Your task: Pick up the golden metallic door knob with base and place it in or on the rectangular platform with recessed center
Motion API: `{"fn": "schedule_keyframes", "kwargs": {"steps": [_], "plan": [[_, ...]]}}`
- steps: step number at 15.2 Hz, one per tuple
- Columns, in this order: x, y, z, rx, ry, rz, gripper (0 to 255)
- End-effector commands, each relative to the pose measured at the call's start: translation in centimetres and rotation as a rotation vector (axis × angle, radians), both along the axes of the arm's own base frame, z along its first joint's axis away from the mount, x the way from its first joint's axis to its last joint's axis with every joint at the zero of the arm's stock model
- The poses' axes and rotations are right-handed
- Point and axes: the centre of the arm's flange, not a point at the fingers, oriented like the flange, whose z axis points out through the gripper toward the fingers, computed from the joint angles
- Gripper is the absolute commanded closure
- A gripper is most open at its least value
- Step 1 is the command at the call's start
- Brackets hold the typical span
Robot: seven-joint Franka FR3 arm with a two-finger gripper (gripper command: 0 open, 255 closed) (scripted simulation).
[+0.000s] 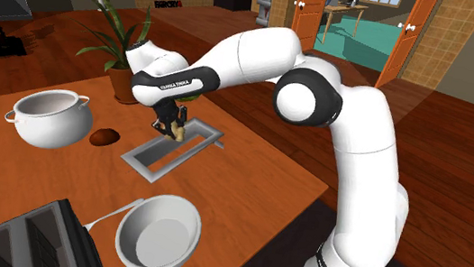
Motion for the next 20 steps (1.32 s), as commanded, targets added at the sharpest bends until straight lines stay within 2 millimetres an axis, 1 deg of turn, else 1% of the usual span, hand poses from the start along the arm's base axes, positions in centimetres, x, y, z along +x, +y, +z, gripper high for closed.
{"fn": "schedule_keyframes", "kwargs": {"steps": [1, 6, 7, 12, 15, 16, 20], "plan": [[0.0, 0.1, -0.5, 0.001, 0.004, 0.001, 255], [0.0, 0.1, -0.5, 0.001, 0.004, 0.001, 255], [0.0, 0.1, -0.5, 0.001, 0.004, 0.001, 0], [0.0, 0.1, -0.5, 0.001, 0.004, 0.001, 0], [0.2, 1.0, 3.3, 0.001, 0.004, 0.001, 0], [0.3, 1.3, 4.3, 0.001, 0.004, 0.001, 0], [0.3, 1.3, 4.3, 0.001, 0.004, 0.001, 0]]}}
